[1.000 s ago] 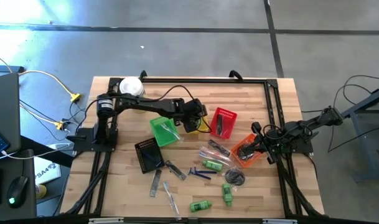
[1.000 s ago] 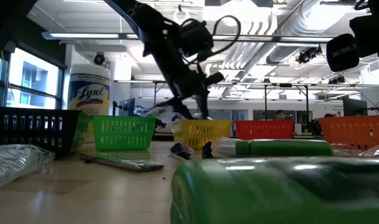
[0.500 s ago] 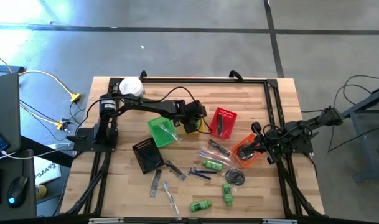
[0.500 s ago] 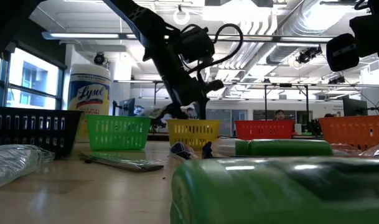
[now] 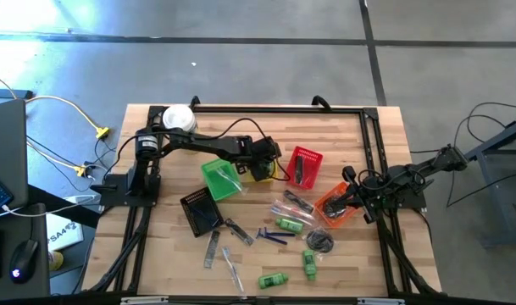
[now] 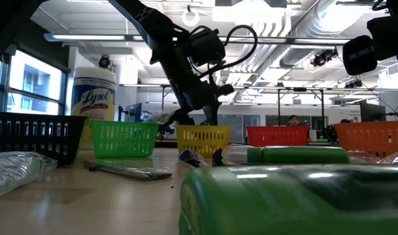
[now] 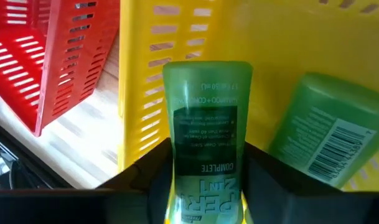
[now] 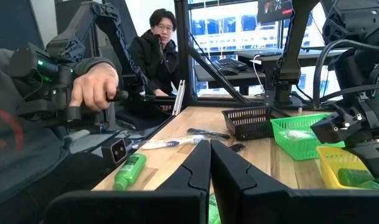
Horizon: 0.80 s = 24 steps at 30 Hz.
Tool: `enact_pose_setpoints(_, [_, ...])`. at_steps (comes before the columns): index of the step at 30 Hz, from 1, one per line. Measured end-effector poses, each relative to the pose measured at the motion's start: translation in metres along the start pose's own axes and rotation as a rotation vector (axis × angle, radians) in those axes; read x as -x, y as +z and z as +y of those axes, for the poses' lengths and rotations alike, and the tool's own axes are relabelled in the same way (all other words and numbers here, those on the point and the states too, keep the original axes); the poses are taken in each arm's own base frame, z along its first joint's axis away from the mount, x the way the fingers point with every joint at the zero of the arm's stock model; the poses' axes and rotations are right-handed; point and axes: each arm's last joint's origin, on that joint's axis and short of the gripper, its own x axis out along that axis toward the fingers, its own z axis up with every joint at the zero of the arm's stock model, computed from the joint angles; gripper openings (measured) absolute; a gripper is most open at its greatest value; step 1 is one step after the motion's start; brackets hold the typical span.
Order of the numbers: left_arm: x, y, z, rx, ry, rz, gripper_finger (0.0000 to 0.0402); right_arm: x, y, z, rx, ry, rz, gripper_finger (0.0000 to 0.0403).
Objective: Pick & Place Travel size toiletries
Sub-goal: Put the green shampoo into the yellow bin, then put the blue toothbrush into the green bin
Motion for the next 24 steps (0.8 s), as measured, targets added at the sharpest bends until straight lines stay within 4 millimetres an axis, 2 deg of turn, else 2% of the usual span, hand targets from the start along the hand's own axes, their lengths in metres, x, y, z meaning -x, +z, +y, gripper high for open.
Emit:
enact_pose_setpoints(7, [0.001,0.000,0.001,-0.003,0.012,0.068,0.0241,0.000,0.000,0.000,0.000,0.000,0.000,0.0003])
enact_pose_setpoints(11, [0.003,0.003,0.001,-0.035,0.025,0.198,0.0252,0.000,0.000,0.000,-0.003,0.000,0.000,0.0003])
enact_pose_setpoints(14, [0.012,0.007,0.003,-0.085,0.043,0.299,0.0253,0.000,0.000,0.000,-0.007,0.001,0.000,0.0003])
enact_pose_setpoints(19, [0.051,0.017,0.011,-0.136,0.105,0.367,0.0253,0.000,0.000,0.000,-0.011,0.007,0.001,0.0003])
enact_pose_setpoints(22, [0.090,0.024,0.015,-0.086,0.170,0.341,0.0253,0.000,0.000,0.000,-0.014,0.008,-0.001,0.0003])
enact_pose_setpoints(24, [0.126,0.026,0.017,-0.001,0.233,0.276,0.0253,0.000,0.000,0.000,-0.027,0.007,-0.001,0.0003])
